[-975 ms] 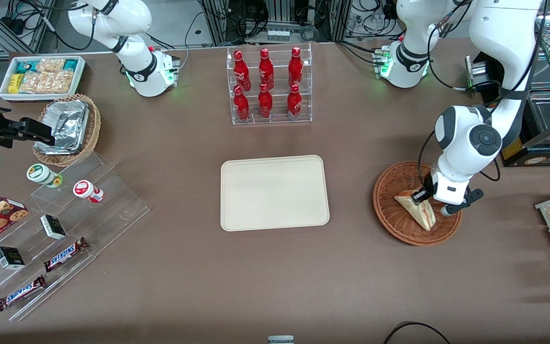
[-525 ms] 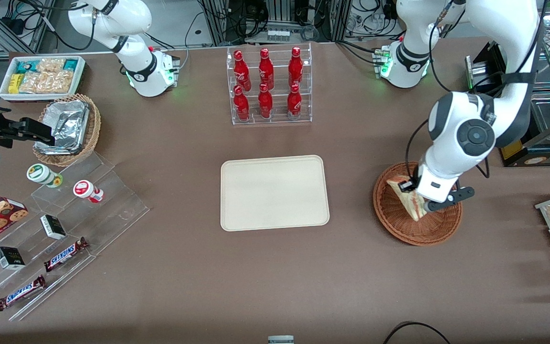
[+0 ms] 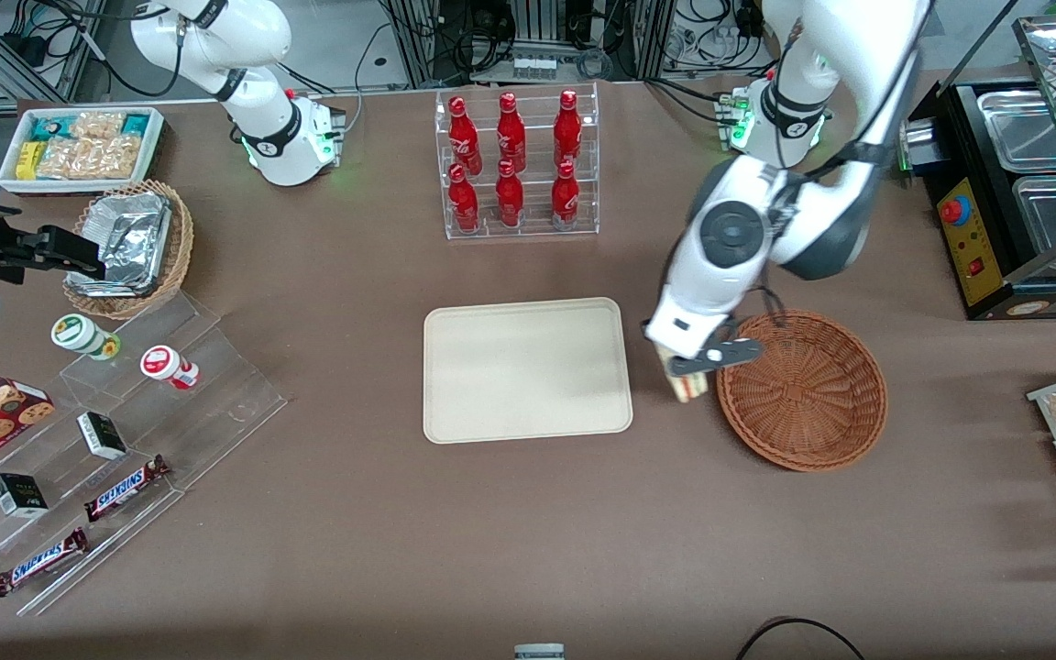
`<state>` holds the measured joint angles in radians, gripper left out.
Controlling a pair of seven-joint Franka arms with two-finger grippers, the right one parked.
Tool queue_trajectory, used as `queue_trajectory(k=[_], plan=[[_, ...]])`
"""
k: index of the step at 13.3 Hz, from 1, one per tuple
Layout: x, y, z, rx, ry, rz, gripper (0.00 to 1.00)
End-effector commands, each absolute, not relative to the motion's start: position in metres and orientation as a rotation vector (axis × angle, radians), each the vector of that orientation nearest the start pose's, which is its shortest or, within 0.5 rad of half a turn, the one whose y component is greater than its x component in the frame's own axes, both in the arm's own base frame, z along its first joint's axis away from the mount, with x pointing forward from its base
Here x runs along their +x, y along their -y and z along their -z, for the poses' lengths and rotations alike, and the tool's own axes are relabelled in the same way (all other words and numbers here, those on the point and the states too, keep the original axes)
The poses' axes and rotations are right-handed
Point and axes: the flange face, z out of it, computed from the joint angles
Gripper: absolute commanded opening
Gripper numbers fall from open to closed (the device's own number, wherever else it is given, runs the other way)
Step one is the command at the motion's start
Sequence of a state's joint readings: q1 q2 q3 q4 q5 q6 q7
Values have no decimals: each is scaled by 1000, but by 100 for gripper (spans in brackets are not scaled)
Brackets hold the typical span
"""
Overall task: Place sandwich from basket to tray
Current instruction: 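Lift the sandwich and carry it with the left gripper to the tray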
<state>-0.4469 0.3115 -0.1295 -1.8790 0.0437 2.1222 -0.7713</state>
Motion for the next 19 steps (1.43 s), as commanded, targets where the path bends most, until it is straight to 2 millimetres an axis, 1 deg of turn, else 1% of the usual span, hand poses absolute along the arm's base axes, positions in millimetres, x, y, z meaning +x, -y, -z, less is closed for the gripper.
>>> queue_trajectory(k=[1, 2, 4, 7, 9, 10, 11, 13, 14, 15, 16, 19], plan=[[517, 394, -325, -3119, 214, -83, 0], [512, 413, -317, -3131, 206, -67, 0], [505, 434, -304, -3154, 189, -44, 0], [484, 471, -289, -3167, 93, -29, 0], [482, 496, -282, -3177, 112, -15, 0], [478, 512, -277, -3181, 97, -9, 0], [473, 522, -271, -3181, 77, -13, 0], [467, 526, -258, -3163, 47, -18, 0], [459, 535, -255, -3149, -9, 23, 0], [457, 538, -253, -3158, -28, 56, 0], [458, 538, -246, -3164, -21, 66, 0], [458, 540, -240, -3170, -26, 82, 0]])
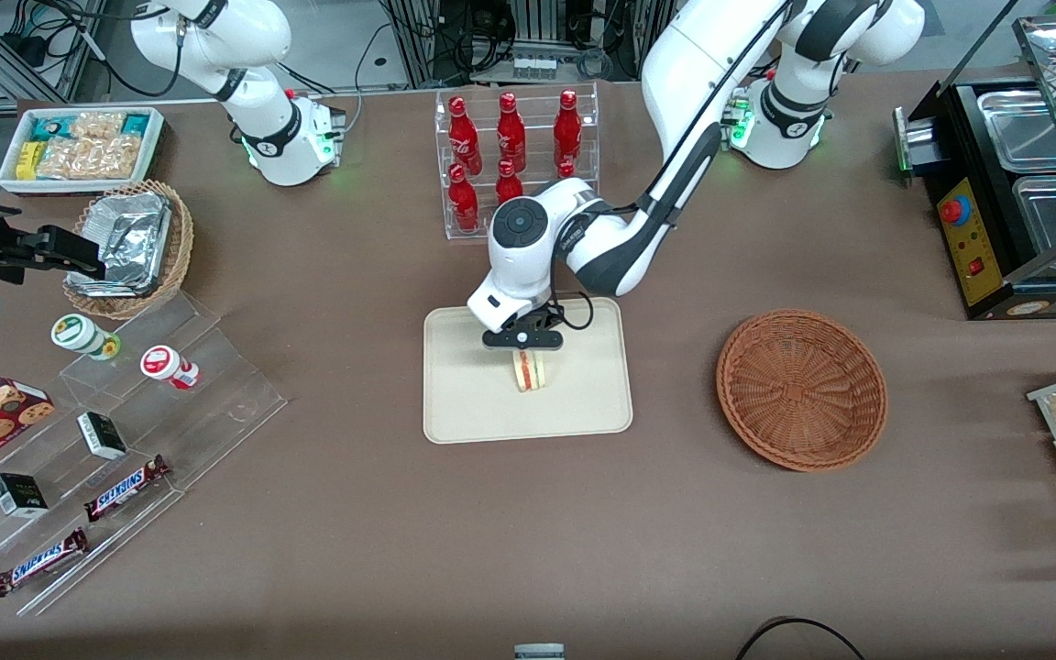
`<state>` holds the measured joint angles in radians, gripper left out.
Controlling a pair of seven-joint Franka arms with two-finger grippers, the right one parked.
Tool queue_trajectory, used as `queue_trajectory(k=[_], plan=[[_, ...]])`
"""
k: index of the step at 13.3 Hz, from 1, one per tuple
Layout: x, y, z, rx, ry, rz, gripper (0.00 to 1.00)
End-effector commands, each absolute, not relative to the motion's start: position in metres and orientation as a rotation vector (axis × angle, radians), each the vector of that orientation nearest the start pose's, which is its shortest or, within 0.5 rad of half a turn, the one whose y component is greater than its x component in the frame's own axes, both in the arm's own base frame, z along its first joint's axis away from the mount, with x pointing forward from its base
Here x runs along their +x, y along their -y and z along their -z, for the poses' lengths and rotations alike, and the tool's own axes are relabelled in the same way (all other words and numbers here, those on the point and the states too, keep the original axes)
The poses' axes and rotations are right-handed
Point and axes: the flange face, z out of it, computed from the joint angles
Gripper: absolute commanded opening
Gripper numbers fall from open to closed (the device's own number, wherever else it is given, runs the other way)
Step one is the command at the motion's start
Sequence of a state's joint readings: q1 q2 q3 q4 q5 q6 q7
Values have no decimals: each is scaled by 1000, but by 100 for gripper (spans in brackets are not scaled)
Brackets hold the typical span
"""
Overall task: Place sandwich from basket to tray
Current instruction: 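Lower the sandwich onto the cream tray and open the left gripper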
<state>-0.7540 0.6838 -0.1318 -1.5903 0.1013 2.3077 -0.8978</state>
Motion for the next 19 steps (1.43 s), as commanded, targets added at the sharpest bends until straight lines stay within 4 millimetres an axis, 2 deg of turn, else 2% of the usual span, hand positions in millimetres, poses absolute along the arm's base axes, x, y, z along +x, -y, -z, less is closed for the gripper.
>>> queue_trajectory(k=[1, 2, 3, 4, 5, 6, 7, 10, 12, 13, 15, 17, 19], plan=[[459, 539, -240, -3169, -27, 80, 0], [459, 539, -240, -3169, -27, 80, 0], [460, 538, -240, -3170, -25, 79, 42], [460, 538, -241, -3170, -37, 81, 98], [466, 535, -245, -3179, 4, 79, 100], [482, 526, -258, -3194, 58, 93, 100], [486, 522, -270, -3190, 71, 90, 100], [493, 505, -332, -3183, 171, 51, 100], [513, 471, -382, -3188, 285, 42, 100], [514, 461, -401, -3178, 306, 29, 100], [523, 419, -443, -3140, 369, 1, 100], [530, 381, -476, -3109, 425, -21, 100], [537, 331, -506, -3086, 455, -88, 100]])
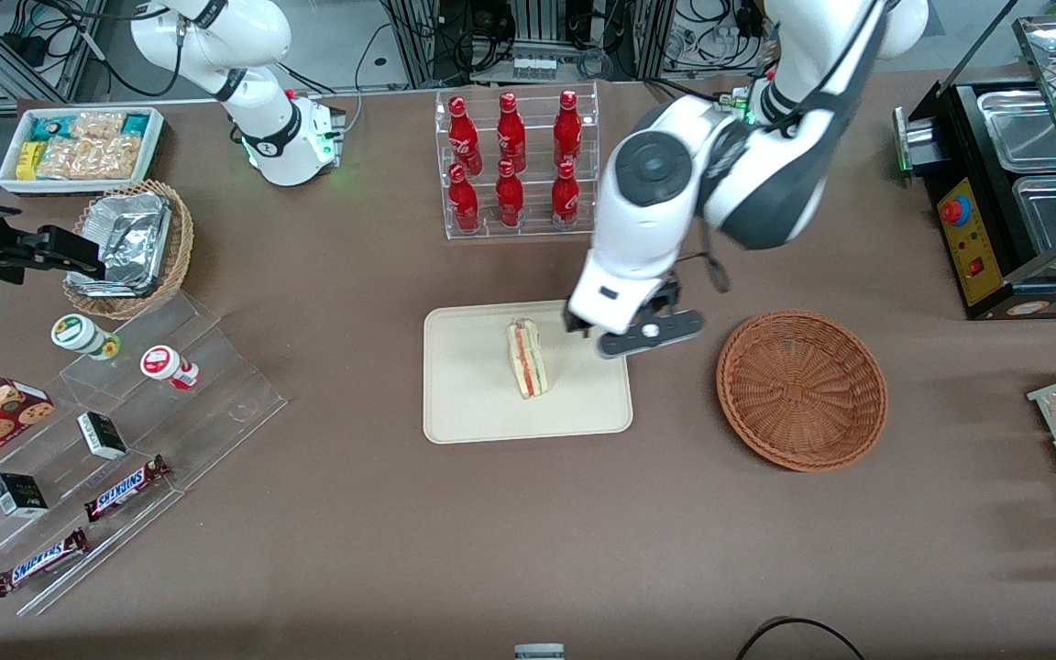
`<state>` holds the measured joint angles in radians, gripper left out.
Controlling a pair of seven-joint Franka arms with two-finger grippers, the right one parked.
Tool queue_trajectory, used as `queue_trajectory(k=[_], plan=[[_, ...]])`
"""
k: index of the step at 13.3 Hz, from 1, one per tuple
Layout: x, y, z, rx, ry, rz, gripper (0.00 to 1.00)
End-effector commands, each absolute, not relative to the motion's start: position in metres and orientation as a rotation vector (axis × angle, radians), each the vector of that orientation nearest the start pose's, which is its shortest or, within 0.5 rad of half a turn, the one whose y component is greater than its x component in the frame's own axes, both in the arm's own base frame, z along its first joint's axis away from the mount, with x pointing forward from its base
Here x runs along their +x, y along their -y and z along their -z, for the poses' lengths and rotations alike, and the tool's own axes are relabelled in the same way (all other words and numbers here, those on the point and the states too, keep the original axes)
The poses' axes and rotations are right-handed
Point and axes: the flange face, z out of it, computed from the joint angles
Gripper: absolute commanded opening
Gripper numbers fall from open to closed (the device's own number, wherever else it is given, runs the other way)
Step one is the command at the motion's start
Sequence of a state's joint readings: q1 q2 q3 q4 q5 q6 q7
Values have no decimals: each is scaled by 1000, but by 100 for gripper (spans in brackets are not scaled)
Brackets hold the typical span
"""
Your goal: Place sandwich from basket to tray
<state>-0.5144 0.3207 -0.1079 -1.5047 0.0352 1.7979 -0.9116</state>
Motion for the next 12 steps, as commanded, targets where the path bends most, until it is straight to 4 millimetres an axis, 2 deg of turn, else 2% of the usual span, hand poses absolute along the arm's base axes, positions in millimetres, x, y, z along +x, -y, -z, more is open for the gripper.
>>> queue_trajectory(k=[1, 3, 4, 7, 10, 12], plan=[[538, 311, -519, -3085, 395, -107, 100], [542, 260, -538, -3071, 347, -184, 100], [539, 243, -546, -3077, 309, -184, 100], [543, 165, -569, -3082, 206, -206, 100], [535, 102, -586, -3090, 100, -217, 100], [522, 66, -592, -3098, 25, -214, 100]])
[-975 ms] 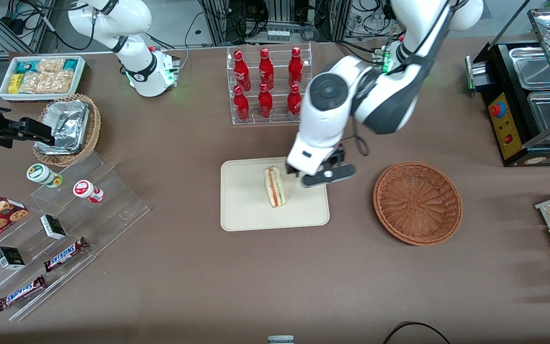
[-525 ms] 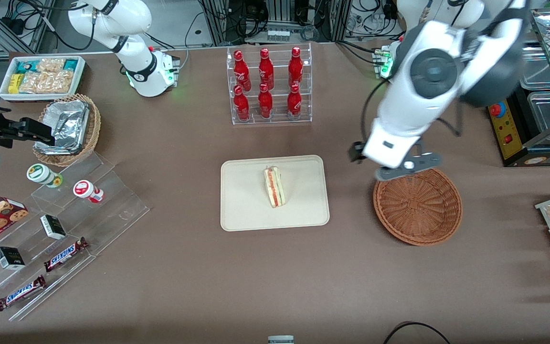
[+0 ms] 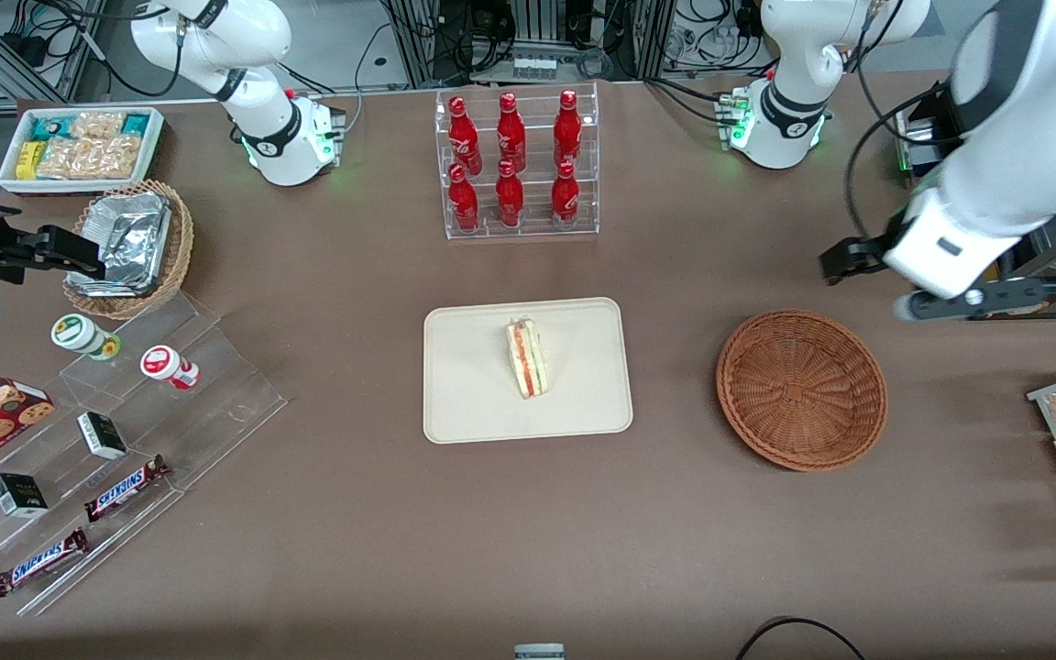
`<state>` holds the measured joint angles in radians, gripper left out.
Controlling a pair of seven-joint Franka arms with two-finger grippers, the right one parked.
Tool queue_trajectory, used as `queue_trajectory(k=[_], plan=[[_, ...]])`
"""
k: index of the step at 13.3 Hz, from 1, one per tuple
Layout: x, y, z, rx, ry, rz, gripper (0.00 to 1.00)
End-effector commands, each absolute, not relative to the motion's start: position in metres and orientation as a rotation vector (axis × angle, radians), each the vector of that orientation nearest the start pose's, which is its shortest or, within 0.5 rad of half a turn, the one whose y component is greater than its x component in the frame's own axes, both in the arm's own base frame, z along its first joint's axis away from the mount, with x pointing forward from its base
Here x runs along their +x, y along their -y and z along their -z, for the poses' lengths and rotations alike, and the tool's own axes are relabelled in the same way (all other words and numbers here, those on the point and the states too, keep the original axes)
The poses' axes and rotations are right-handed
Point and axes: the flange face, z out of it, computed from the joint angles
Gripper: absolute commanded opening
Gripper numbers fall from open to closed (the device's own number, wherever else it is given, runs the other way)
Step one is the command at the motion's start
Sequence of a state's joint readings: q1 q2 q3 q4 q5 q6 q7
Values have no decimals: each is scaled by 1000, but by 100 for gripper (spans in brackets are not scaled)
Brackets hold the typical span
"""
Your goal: Place sandwich from basket to tray
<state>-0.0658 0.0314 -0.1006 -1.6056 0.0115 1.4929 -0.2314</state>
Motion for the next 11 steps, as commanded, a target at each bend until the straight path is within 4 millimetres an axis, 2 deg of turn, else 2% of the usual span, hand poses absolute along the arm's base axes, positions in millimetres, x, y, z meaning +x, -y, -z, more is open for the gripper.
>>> queue_trajectory(k=[1, 5, 11], plan=[[518, 56, -595, -3101, -24, -209, 100], [519, 32, -604, -3111, -37, -186, 100], [548, 36, -625, -3139, -72, -118, 100]])
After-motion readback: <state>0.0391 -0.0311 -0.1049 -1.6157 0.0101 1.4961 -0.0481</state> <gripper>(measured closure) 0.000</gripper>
